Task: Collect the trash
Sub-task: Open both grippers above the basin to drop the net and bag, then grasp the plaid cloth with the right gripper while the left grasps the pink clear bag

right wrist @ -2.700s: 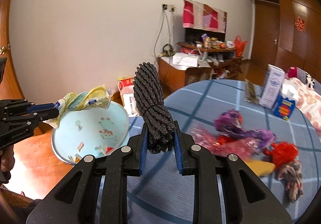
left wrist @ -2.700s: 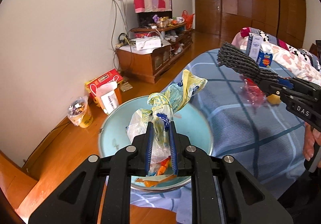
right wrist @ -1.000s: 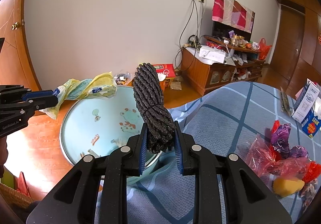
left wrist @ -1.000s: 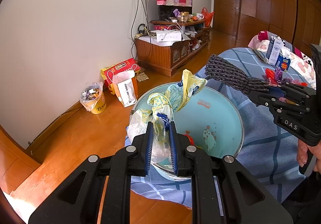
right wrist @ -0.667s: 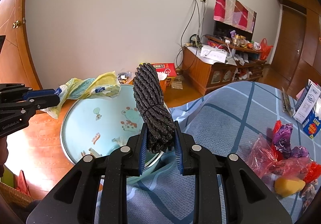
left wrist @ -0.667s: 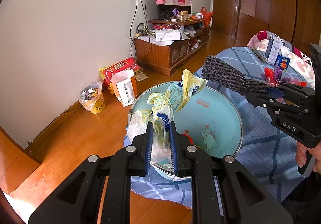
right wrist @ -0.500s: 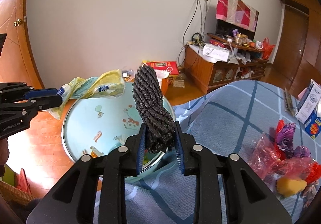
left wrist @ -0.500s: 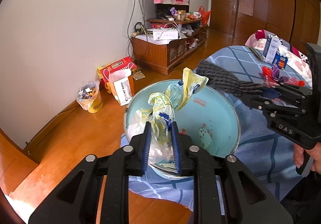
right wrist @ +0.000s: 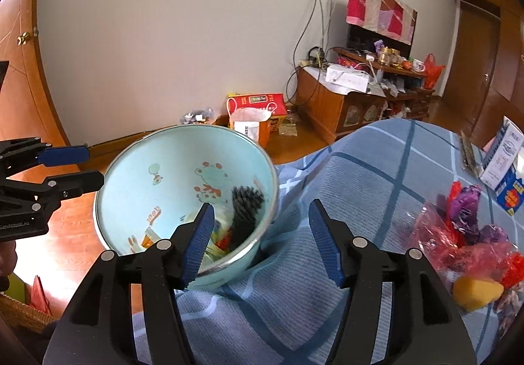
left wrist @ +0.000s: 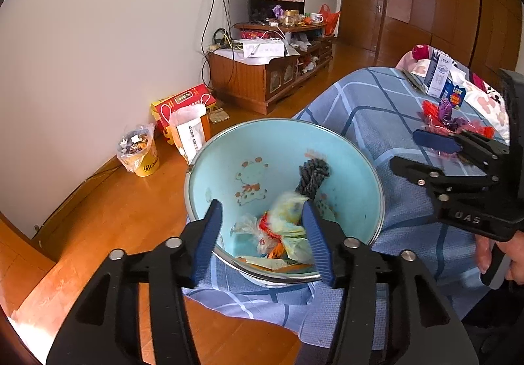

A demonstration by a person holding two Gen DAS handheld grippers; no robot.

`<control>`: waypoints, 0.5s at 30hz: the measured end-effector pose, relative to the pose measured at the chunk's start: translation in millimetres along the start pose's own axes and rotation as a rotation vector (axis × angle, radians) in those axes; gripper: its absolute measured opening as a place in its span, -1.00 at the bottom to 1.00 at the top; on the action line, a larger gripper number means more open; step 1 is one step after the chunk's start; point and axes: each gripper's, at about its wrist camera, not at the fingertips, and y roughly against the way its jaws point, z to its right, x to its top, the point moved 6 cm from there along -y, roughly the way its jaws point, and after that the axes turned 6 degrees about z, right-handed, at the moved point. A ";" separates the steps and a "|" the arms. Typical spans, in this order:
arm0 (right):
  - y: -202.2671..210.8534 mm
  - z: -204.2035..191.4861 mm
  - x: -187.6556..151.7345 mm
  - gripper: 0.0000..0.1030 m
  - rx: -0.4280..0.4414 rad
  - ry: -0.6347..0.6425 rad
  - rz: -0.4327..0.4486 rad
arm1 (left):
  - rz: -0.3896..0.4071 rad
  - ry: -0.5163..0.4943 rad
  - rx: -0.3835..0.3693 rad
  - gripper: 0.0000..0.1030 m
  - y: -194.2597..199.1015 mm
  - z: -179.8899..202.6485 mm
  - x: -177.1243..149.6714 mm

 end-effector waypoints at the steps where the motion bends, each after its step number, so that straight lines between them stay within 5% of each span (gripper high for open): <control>1: 3.5 4.1 -1.9 0.24 -0.008 -0.005 0.001 | -0.003 -0.001 -0.001 0.10 -1.2 0.6 -0.6; 15: 95.0 114.3 -47.5 0.35 -0.226 -0.172 0.034 | -0.023 -0.124 -0.079 0.14 -30.9 70.4 -1.8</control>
